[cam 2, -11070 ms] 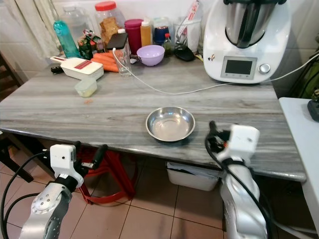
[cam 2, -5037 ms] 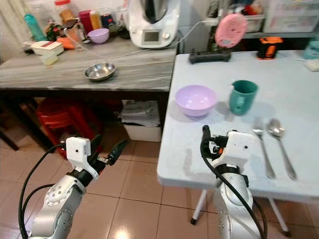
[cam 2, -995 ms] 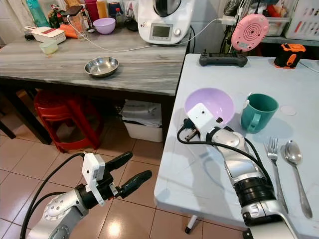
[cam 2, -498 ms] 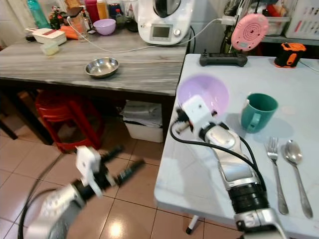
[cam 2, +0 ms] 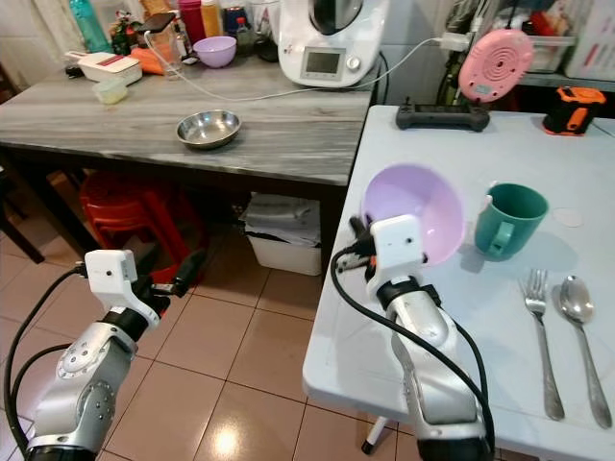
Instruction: Setting the table
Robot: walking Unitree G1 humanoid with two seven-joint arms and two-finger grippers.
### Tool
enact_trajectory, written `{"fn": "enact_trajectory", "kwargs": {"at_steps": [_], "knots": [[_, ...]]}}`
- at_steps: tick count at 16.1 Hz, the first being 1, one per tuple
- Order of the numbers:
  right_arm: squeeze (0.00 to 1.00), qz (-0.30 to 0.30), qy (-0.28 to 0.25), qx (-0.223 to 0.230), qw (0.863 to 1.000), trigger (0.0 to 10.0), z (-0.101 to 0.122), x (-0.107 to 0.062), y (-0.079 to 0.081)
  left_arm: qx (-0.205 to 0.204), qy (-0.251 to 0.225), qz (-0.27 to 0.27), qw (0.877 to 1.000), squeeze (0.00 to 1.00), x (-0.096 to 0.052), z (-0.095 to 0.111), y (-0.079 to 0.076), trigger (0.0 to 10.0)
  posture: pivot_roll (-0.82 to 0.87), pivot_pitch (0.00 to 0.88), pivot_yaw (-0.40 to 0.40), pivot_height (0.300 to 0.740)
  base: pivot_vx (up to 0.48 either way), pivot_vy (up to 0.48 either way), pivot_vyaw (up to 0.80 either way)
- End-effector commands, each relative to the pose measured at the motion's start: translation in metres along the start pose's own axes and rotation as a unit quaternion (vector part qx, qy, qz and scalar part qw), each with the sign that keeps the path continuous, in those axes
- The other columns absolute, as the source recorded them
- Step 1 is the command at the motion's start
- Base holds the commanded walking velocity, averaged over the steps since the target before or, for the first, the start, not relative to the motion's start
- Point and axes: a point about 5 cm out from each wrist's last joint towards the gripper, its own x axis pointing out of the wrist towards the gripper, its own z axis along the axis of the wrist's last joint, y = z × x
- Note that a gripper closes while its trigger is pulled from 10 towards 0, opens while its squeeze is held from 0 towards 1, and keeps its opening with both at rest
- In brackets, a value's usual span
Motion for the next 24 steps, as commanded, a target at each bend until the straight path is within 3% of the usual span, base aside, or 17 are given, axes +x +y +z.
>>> {"fn": "enact_trajectory", "kwargs": {"at_steps": [1, 8, 24], "knots": [[0.0, -0.012, -0.01, 0.007, 1.0, 10.0, 0.004, -0.004, 0.0, 0.005, -0.002, 0.01, 1.0, 0.0, 0.002, 0.001, 0.004, 10.0, -0.08, 0.0, 0.099, 0.74, 0.0, 0.0, 0.0], [0.0, -0.021, -0.008, 0.021, 1.0, 10.0, 0.002, -0.011, 0.003, -0.002, -0.01, 0.006, 1.0, 0.0, 0.014, 0.003, 0.003, 10.0, -0.09, 0.0, 0.111, 0.74, 0.0, 0.224, -0.75], [0.0, -0.026, -0.023, 0.029, 0.999, 10.0, 0.004, -0.01, 0.007, 0.017, -0.017, 0.012, 1.0, 0.0, 0.018, 0.005, 0.007, 10.0, -0.08, 0.0, 0.123, 0.74, 0.0, 0.427, 0.0]]}}
